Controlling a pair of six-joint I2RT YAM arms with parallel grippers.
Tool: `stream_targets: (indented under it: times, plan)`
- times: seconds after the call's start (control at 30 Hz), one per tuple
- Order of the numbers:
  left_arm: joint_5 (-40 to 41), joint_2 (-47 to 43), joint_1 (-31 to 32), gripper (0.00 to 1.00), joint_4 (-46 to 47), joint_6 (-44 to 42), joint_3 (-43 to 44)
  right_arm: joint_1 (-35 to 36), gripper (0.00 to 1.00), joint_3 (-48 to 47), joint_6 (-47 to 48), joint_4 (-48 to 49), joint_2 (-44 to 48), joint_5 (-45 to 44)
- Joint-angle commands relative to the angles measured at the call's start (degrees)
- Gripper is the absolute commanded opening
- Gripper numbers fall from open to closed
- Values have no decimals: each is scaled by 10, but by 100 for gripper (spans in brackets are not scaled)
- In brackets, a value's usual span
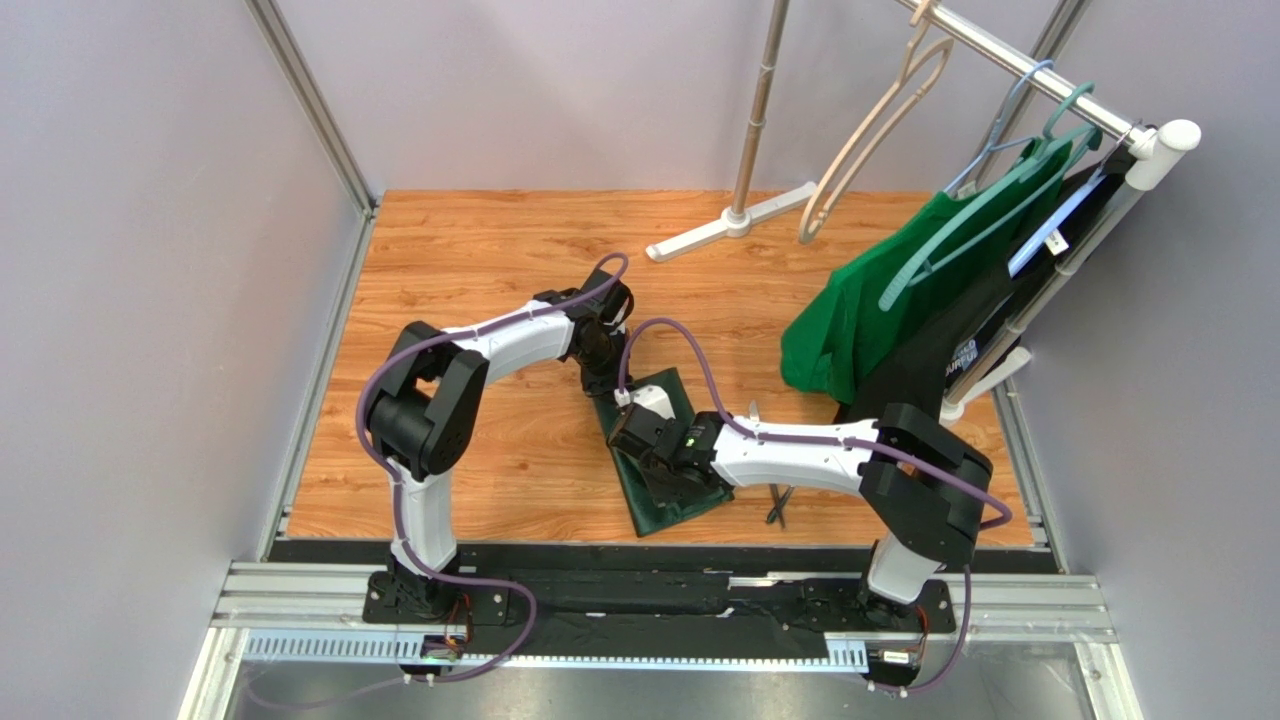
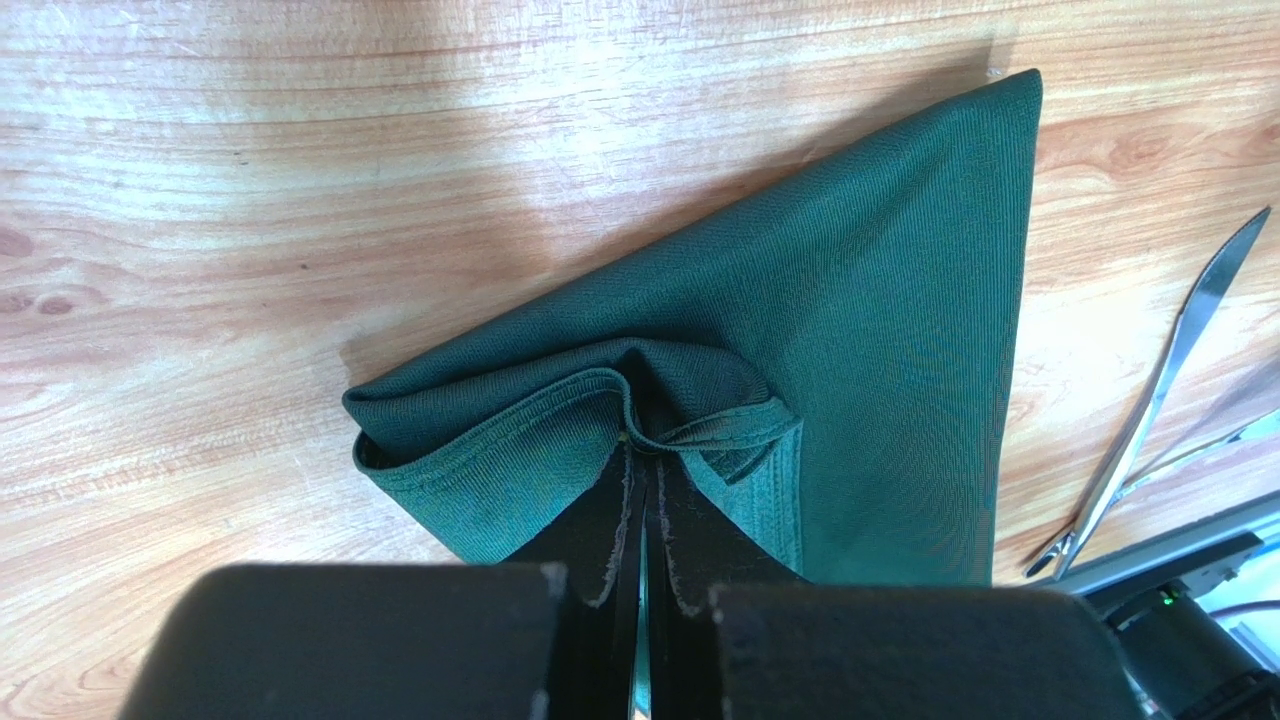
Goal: Fold the napkin into a case and place the utensils inside
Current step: Fold the lower triangle-folded napkin at the center of the board.
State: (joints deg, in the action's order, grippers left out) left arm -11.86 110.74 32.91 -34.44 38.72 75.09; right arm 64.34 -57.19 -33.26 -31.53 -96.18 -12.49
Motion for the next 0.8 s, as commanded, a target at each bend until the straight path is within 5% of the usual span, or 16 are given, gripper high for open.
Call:
stream_targets:
  times: [0.0, 0.77]
  plan:
    - [8, -18, 1, 0, 6, 1, 0, 1, 0, -29, 17, -27, 34, -25]
    - [61, -43, -15, 0, 36, 50, -37, -26, 3, 59, 16, 33, 40, -5]
